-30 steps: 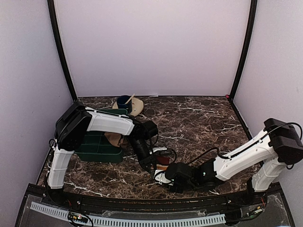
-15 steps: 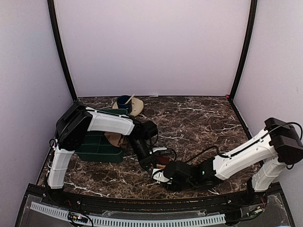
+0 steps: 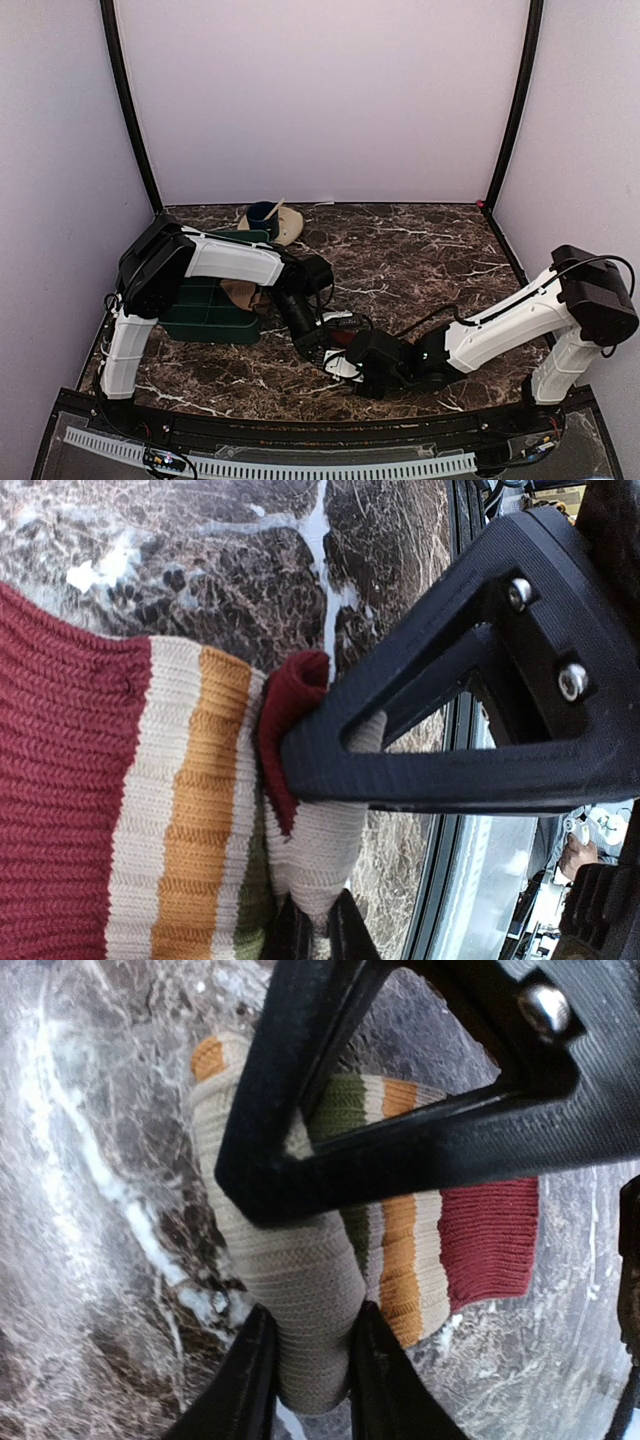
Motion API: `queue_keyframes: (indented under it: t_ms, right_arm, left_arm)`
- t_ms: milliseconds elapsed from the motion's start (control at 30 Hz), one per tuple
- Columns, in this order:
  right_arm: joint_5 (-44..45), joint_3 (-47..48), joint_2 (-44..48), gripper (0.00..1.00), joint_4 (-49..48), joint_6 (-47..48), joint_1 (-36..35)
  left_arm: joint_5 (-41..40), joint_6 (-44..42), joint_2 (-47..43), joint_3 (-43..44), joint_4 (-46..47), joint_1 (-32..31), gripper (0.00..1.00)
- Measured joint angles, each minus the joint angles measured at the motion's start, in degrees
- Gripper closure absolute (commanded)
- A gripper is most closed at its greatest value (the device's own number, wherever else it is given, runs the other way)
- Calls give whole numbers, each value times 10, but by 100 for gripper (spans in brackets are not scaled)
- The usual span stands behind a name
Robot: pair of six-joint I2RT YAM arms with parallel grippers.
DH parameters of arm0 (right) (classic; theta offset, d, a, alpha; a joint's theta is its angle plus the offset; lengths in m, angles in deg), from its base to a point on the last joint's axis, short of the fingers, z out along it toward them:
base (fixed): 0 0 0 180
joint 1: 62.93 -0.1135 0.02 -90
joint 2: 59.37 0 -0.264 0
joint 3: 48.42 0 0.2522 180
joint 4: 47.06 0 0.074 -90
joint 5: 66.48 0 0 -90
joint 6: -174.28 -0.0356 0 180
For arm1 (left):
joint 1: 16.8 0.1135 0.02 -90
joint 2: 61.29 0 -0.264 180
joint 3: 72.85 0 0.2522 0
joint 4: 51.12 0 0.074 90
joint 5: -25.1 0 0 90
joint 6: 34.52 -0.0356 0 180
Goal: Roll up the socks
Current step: Roll the sock at the center of the board.
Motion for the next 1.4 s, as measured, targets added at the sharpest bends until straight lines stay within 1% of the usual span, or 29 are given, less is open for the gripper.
queue_keyframes:
  t_ms: [267,367,400,500,600,733,867,933,967,1233,1400]
  right_arm:
    - [-42,13,-6,85,10,-10,14]
    - [-57,21,-12,89,15,-14,22]
    - [-63,24,-13,89,15,-15,25]
    - [-79,34,-20,93,18,-21,33]
    - [-96,45,-25,93,24,-28,43]
    - [-120,56,-33,96,27,-38,52]
    - [-147,62,-35,97,27,-52,63]
    - [-159,65,-37,97,27,-58,68]
    - [-165,67,-38,97,27,-60,70]
    - [-204,72,-41,97,28,-77,84]
    - [-234,73,-41,97,29,-91,96]
  left_arm:
    - [0,0,0,1,-6,2,99]
    - [-3,1,1,3,-11,5,86]
    - [-6,5,1,3,-13,6,83]
    - [-9,11,1,3,-15,8,81]
    - [-12,22,-1,1,-12,13,79]
    - [-20,39,-22,-25,12,24,76]
    - [-35,62,-49,-58,53,36,70]
    - [-37,71,-61,-70,70,40,59]
    - [-37,75,-66,-74,79,42,57]
    - [-39,94,-97,-93,124,51,57]
    - [-70,111,-126,-130,159,57,57]
